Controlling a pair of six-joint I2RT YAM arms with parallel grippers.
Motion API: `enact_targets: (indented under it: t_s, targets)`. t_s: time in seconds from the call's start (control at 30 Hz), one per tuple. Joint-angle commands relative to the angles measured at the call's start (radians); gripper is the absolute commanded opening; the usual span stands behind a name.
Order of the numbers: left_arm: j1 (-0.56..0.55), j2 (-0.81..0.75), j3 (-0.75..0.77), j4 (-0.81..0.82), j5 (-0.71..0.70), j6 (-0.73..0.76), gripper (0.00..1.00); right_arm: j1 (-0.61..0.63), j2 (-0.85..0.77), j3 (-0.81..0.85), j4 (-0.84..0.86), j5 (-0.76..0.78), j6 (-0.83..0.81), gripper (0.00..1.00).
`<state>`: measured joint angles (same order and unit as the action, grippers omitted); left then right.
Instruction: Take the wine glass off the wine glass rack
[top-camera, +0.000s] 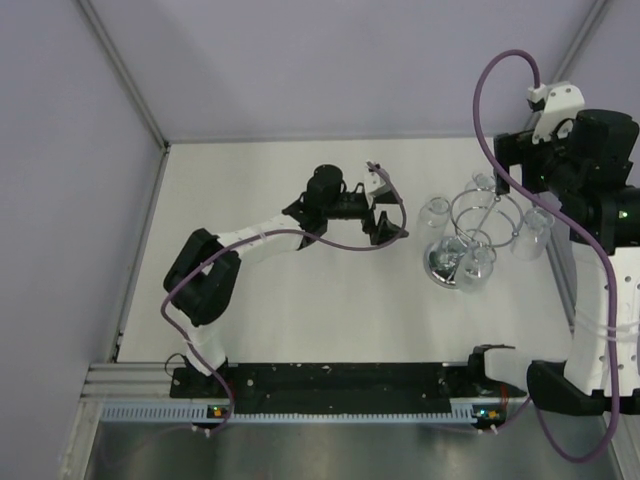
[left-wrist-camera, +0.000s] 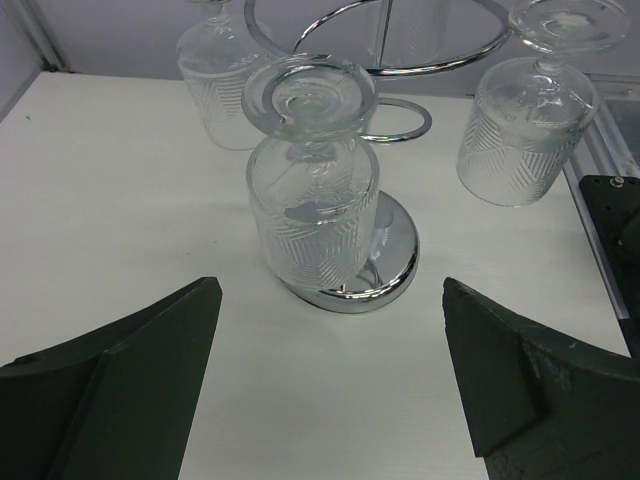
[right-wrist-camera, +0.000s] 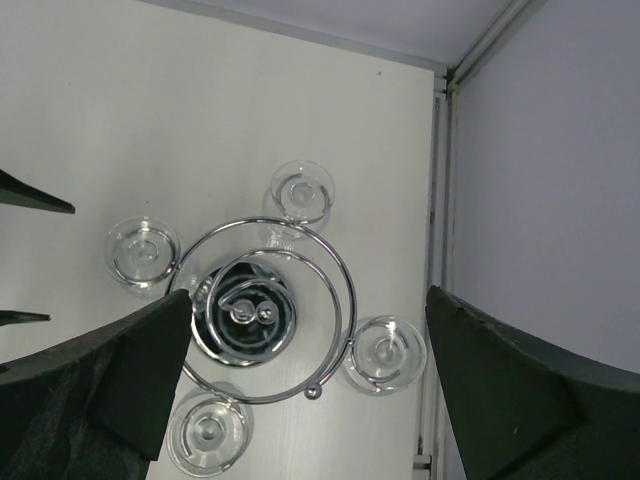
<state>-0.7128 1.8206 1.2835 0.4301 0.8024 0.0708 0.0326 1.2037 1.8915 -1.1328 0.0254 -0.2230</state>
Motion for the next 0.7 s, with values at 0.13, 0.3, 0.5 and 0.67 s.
enact_targets:
  t_s: [0.13, 0.3, 0.5, 0.67]
  targets:
    - [-0.048, 0.111, 0.079, 0.196, -0.058, -0.028, 0.99, 0.009, -0.050, -0.058, -0.025, 0.010, -0.010, 0.98]
    - [-0.068, 0.161, 0.106, 0.217, -0.112, -0.037, 0.99, 0.009, -0.047, -0.066, -0.028, 0.005, -0.010, 0.98]
    - [-0.080, 0.227, 0.146, 0.228, -0.157, -0.032, 0.99, 0.009, -0.038, -0.081, -0.041, -0.021, -0.003, 0.98]
    - [-0.091, 0.269, 0.191, 0.249, -0.186, -0.045, 0.99, 0.009, -0.038, -0.092, -0.047, -0.047, -0.003, 0.98]
